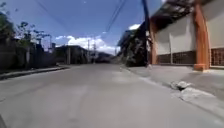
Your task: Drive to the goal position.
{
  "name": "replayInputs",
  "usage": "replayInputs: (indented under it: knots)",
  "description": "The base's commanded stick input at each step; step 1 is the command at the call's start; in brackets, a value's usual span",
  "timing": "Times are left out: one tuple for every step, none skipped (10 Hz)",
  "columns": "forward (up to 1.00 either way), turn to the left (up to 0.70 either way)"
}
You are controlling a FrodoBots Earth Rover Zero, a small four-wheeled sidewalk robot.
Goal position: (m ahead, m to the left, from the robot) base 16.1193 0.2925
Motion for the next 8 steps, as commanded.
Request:
replayInputs:
  knots:
    - [1.00,0.00]
    - [1.00,0.00]
    - [1.00,0.00]
    - [1.00,0.00]
    - [1.00,-0.02]
    - [1.00,-0.03]
    - [1.00,-0.01]
    - [1.00,0.00]
